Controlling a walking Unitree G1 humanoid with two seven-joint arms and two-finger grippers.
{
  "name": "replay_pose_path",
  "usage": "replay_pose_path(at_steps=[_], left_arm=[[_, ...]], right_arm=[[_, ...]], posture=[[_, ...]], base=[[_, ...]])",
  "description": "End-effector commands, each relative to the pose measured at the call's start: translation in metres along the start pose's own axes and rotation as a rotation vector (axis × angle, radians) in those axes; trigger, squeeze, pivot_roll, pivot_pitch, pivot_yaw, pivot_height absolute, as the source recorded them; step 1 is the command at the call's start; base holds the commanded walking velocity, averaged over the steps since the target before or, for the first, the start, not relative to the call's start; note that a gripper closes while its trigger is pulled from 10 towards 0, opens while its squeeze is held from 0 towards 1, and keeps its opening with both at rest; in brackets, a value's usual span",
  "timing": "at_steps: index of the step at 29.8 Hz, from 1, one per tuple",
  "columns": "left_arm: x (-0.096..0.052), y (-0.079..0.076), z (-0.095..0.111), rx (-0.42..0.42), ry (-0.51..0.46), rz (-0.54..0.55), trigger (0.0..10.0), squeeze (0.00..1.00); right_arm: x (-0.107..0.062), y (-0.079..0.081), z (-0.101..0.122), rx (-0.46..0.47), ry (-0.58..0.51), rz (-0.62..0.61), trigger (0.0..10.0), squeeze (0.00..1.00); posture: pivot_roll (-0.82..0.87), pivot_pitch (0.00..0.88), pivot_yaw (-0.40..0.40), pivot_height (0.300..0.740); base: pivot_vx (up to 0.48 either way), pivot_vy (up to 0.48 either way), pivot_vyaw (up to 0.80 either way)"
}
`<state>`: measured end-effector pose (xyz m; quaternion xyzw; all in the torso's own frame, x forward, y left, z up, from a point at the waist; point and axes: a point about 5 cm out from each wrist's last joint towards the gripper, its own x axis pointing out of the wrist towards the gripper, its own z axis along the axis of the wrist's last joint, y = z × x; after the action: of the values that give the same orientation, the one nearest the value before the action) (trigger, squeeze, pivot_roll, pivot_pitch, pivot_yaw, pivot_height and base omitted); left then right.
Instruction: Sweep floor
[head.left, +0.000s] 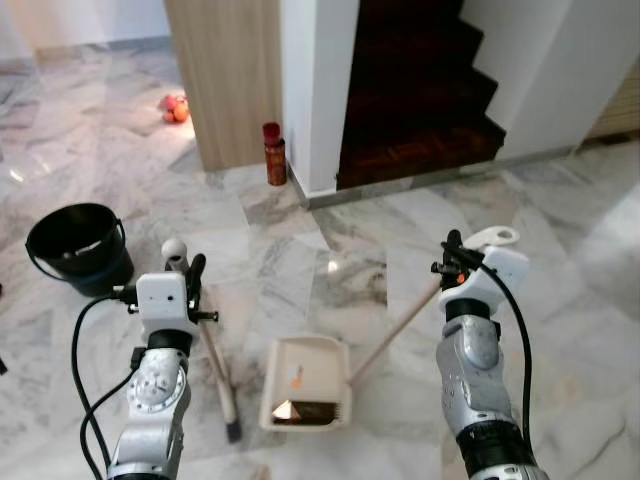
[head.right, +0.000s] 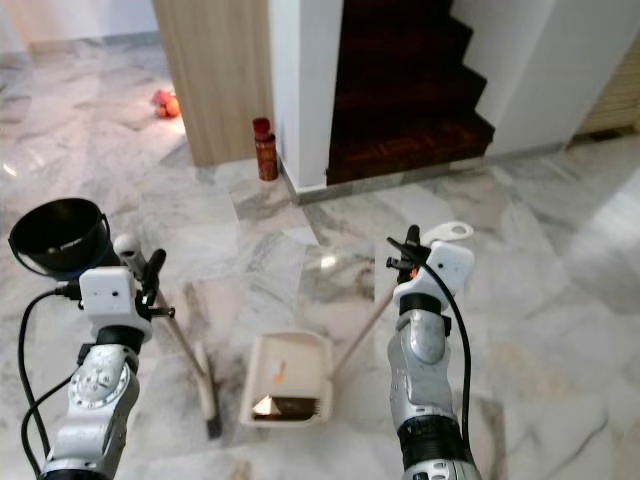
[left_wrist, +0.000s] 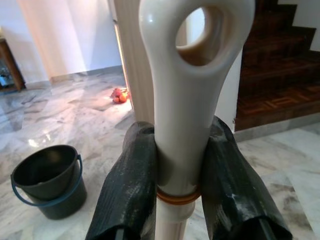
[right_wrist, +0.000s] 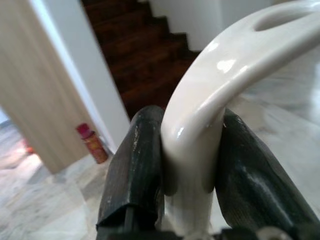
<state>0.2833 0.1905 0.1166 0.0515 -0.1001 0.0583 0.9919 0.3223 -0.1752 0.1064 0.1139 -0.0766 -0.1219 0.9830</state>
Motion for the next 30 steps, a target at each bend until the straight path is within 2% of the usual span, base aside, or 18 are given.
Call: replay_pose_path(at_steps=[1,8,12,30], left_arm=[[0.0024,0.0012,0.0067,-0.002,-0.034,0.005,10.0,0.0],[0.0028,0.0019,0.0073,-0.004,-0.036,0.007,10.0,0.0],[0.0025,0.0029,0.0075,-0.001,-0.036,0.009,10.0,0.0],[0.0017,0.0031,0.0075,0.004,-0.037,0.004,10.0,0.0]], right_arm=[[0.0049,0.007,0.0095,-0.002,-0.042,0.022,10.0,0.0],[0.005,0.0073,0.0086,0.01,-0.032,0.016,10.0,0.0],[0.0049,0.0081,0.0083,0.02,-0.029,0.017,10.0,0.0],[0.0042,0.0126,0.0081,0.015,-0.033,0.052,10.0,0.0]], posture=[[0.13,0.054,-0.003,0.74],[0.13,0.059,-0.003,0.74],[0.13,0.062,-0.004,0.74],[0.13,0.047,-0.001,0.74]], base=[[0.0,0.304,0.0],[0.0,0.345,0.0],[0.0,0.386,-0.75],[0.0,0.384,0.0]])
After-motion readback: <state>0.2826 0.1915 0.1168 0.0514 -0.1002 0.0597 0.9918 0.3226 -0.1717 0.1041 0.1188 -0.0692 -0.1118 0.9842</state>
